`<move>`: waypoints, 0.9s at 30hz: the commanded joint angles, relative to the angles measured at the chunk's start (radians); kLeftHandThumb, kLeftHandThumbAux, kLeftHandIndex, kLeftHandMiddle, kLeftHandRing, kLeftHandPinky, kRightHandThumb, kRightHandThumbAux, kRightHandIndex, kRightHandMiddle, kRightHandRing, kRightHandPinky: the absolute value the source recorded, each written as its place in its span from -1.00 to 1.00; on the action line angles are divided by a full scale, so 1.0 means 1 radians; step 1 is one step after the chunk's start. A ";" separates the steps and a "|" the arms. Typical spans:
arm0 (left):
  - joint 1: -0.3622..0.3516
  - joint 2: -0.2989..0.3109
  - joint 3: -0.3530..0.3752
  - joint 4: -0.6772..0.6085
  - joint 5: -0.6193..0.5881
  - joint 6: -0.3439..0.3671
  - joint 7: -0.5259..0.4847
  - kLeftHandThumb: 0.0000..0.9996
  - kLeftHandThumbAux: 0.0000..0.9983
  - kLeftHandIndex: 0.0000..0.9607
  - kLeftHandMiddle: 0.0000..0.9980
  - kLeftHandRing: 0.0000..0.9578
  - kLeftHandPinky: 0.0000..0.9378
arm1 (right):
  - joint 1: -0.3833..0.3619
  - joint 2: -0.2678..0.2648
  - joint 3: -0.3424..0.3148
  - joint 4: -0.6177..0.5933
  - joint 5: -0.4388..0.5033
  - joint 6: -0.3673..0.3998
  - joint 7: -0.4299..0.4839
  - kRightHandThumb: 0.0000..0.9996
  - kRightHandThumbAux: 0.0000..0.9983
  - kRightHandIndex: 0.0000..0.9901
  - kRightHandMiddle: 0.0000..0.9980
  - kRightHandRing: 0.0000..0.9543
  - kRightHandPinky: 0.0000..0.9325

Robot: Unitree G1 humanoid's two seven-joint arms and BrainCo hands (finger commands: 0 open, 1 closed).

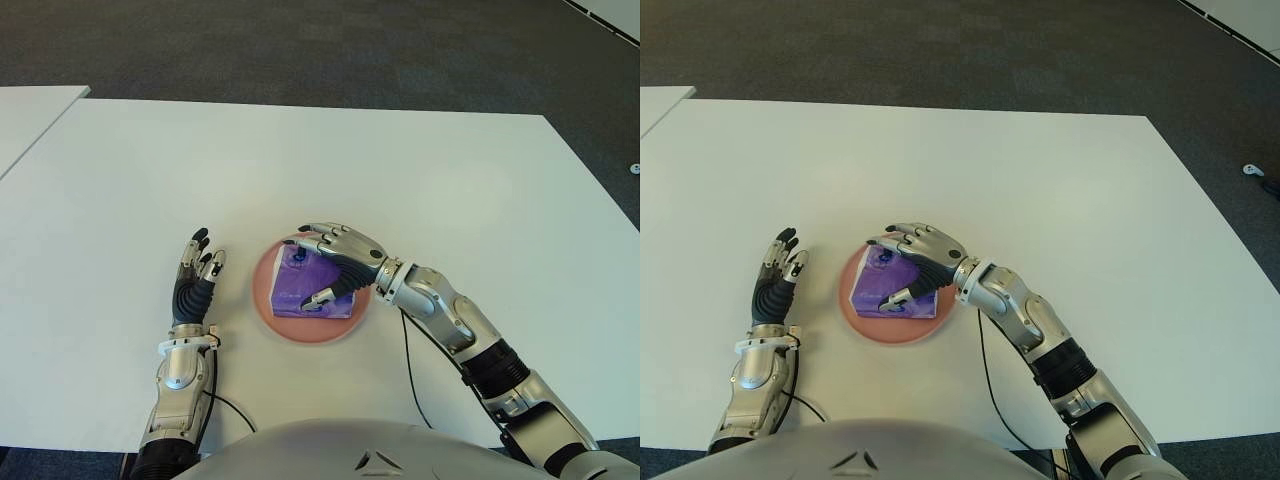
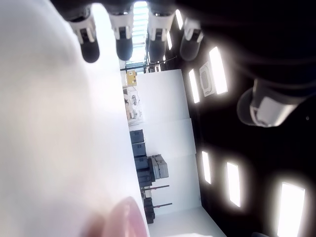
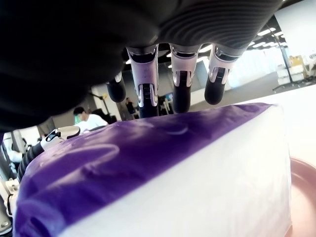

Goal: Put the tissue paper into the plate.

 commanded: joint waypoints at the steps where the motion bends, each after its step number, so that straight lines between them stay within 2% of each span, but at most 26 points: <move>1: 0.054 -0.008 -0.009 0.065 0.003 0.083 -0.017 -1.00 -0.23 -1.00 -1.00 -1.00 -1.00 | 0.013 -0.003 -0.008 -0.003 -0.002 0.028 0.018 -0.93 -0.40 -1.00 -1.00 -1.00 -1.00; 13: 0.054 -0.008 -0.009 0.059 -0.002 0.083 -0.024 -1.00 -0.24 -1.00 -1.00 -1.00 -1.00 | 0.015 0.014 -0.050 -0.006 0.070 0.044 0.016 -0.93 -0.40 -1.00 -1.00 -1.00 -1.00; 19: 0.052 -0.010 -0.008 0.051 -0.004 0.089 -0.026 -1.00 -0.23 -1.00 -1.00 -1.00 -1.00 | -0.040 0.004 -0.135 -0.033 0.189 0.061 0.061 -0.94 -0.37 -1.00 -1.00 -1.00 -1.00; 27: 0.053 -0.012 -0.011 0.044 0.002 0.089 -0.022 -1.00 -0.22 -1.00 -1.00 -1.00 -1.00 | -0.055 0.021 -0.200 -0.079 0.245 0.114 0.065 -0.93 -0.35 -1.00 -1.00 -1.00 -1.00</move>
